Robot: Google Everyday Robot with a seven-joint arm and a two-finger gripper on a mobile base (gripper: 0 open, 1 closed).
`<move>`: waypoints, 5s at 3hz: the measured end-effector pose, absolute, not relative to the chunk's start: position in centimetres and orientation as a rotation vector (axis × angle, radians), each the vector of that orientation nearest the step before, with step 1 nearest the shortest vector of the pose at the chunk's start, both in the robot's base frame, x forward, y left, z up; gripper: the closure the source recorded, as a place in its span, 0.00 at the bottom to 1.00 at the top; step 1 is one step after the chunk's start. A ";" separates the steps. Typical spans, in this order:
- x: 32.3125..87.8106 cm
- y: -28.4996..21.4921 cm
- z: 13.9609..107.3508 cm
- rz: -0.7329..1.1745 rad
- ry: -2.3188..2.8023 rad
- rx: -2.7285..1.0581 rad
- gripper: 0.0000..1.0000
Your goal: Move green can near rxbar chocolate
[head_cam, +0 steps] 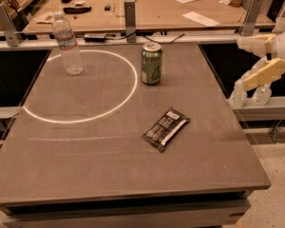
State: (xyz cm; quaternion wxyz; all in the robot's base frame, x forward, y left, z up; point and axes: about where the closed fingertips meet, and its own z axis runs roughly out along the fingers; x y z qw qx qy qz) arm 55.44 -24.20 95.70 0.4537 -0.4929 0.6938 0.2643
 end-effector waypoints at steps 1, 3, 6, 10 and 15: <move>57.5 -24.3 94.6 0.680 1.703 -1.216 0.00; 62.4 -19.9 92.5 0.751 1.679 -1.213 0.00; 63.9 -17.7 89.4 0.799 1.746 -1.218 0.00; 68.3 -10.0 87.4 0.877 1.619 -1.242 0.00; 69.9 -2.9 87.4 1.051 1.458 -1.280 0.64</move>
Offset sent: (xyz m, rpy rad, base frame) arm 0.0576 0.0108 -0.0262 0.0689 0.0064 0.0938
